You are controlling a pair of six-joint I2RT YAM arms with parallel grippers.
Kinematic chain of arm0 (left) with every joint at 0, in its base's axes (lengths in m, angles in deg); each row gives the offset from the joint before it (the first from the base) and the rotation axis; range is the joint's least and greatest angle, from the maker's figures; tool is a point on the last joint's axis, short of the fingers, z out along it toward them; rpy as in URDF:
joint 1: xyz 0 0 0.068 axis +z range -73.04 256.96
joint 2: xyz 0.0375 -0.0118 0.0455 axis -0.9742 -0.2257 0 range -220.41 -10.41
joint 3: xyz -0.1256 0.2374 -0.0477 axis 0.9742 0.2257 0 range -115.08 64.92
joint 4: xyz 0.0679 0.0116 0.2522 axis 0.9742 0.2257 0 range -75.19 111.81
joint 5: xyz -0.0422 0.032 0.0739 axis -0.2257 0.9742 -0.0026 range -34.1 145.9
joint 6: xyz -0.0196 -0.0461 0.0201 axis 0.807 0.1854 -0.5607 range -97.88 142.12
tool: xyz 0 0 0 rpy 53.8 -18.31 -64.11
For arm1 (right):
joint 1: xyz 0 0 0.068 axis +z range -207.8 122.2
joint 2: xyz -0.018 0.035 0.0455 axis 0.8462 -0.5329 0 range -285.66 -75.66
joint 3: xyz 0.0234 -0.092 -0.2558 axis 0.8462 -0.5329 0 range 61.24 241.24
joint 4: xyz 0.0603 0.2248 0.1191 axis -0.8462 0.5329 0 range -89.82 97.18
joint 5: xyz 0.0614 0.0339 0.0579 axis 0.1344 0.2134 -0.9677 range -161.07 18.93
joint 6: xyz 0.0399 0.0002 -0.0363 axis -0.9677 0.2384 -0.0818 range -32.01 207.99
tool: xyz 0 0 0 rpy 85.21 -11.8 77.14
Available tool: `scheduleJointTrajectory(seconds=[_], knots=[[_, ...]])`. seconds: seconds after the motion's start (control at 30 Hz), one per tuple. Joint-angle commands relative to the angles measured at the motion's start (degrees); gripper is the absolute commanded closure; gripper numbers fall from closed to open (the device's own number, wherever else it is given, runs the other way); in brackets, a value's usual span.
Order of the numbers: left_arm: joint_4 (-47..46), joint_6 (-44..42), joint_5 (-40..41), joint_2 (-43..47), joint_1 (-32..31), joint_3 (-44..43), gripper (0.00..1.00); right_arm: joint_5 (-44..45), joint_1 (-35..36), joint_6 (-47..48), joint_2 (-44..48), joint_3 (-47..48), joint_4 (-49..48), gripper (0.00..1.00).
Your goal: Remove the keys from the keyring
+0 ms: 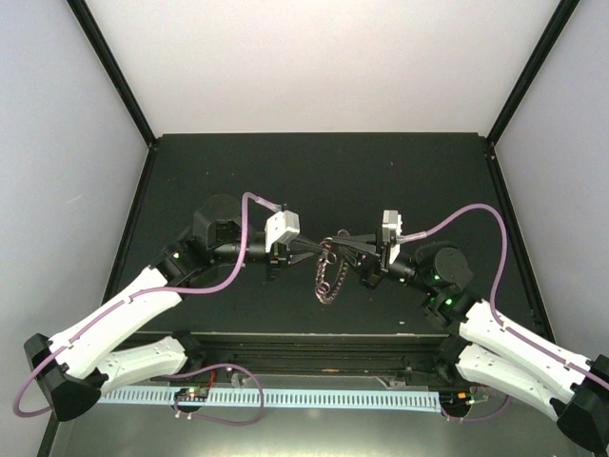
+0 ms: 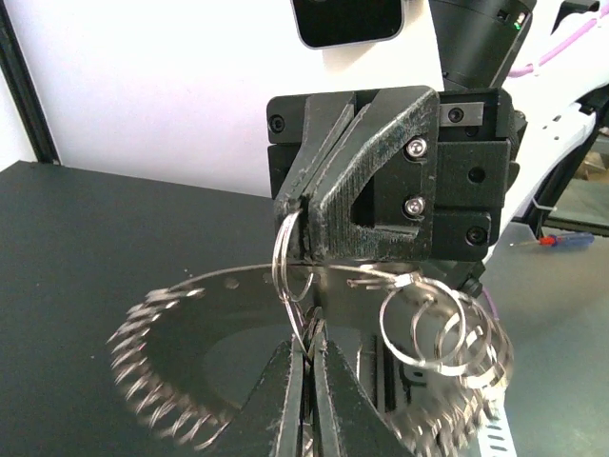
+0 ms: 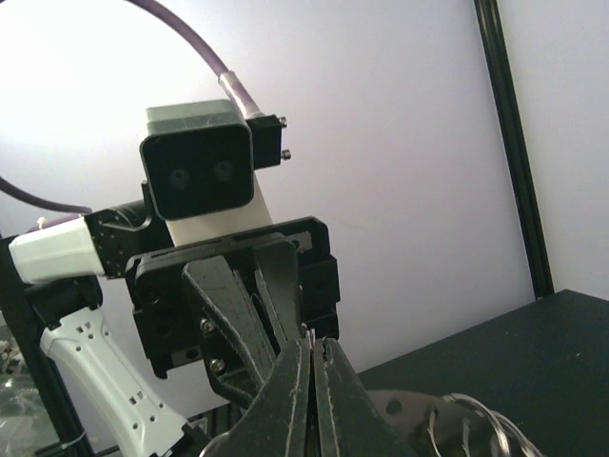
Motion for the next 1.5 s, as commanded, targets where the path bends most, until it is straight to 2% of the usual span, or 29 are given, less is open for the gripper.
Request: scheduleJointTrajectory(seconds=[0.0, 0.47, 0.6, 0.73, 0.83, 1.0, 1.17, 1.27, 1.37, 1.47], knots=[[-1.02, -0.52, 2.96, 0.55, -1.08, -0.03, 0.98, 4.61, 1.01, 0.33, -0.72, 0.09, -7.14, 0.99], [2.59, -5.44, 18.96, 0.83, -5.41, -0.04, 0.98, 10.12, 4.02, -0.45, -5.58, 0.91, -11.38, 0.99], [3.08, -4.40, 23.98, 0.50, -5.47, -0.15, 0.98, 15.70, 4.25, -1.72, -4.81, 0.56, -10.46, 0.99], [3.25, -2.09, 33.89, 1.10, -4.86, -0.24, 0.98, 25.55, 4.30, 0.96, -1.59, 1.86, -1.40, 0.99], [2.94, -0.78, 38.31, 2.42, -2.79, -0.04, 0.98, 31.82, 4.30, 3.58, 1.45, 2.14, 4.47, 0.99], [0.30, 2.61, 42.53, 5.79, -0.36, 1.26, 0.98, 38.06, 4.24, 6.26, 5.33, 1.52, 12.99, 0.99], [-0.26, 7.25, 41.74, 6.12, -0.16, 1.81, 0.99, 44.37, 4.27, 7.20, 9.43, -1.06, 21.19, 0.99], [-3.05, 11.12, 44.09, 6.60, -0.05, 5.81, 0.99, 48.26, 4.29, 5.83, 12.46, -2.48, 26.60, 0.99], [-5.08, 15.93, 49.85, 6.64, 0.72, 10.92, 0.98, 50.37, 4.30, 3.50, 16.04, -4.76, 30.18, 0.99], [-4.88, 21.80, 50.54, 6.12, 3.44, 15.61, 0.98, 51.06, 4.30, 0.66, 18.83, -6.87, 33.06, 0.99]])
